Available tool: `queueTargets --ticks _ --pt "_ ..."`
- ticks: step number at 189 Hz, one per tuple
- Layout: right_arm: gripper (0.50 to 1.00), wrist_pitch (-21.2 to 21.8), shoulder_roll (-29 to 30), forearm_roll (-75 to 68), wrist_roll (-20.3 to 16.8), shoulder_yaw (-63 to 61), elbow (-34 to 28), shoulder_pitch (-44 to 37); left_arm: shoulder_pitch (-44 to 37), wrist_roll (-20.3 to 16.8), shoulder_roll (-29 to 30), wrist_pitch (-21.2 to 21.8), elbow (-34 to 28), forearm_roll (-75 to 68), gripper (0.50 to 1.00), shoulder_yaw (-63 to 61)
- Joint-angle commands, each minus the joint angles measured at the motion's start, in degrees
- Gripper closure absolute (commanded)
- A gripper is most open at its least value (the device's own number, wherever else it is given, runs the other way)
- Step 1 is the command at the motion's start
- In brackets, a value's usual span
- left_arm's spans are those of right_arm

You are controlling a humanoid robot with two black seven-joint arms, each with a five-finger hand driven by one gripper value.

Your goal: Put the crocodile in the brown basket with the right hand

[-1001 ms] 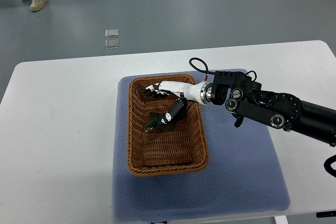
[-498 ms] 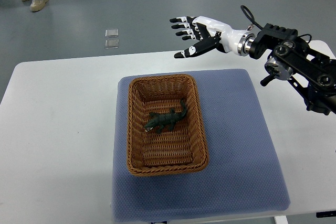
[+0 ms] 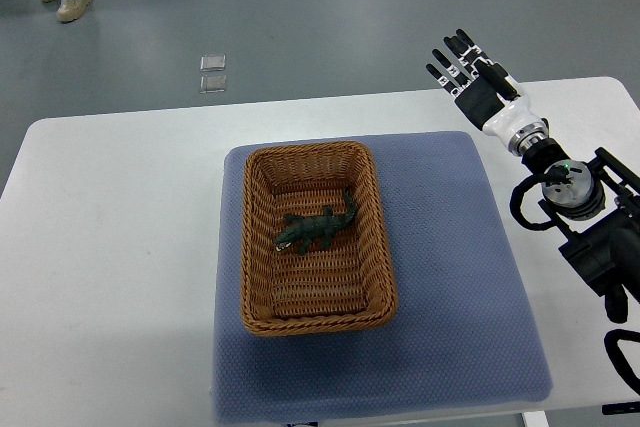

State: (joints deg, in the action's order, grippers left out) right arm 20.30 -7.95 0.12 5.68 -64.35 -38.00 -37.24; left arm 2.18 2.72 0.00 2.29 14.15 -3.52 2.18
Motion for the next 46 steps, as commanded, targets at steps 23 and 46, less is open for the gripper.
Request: queueTargets --ticks 23,46 --pt "0.574 4.40 0.39 -4.60 2.32 0.10 2.49 0.59 0.02 0.00 0.00 -0.01 0.00 0.00 0.500 -0.15" --pt "0.574 4.31 1.97 -4.51 2.67 0.02 2.49 0.94 0.02 0.00 0.00 -0.01 0.00 0.00 0.500 -0.15"
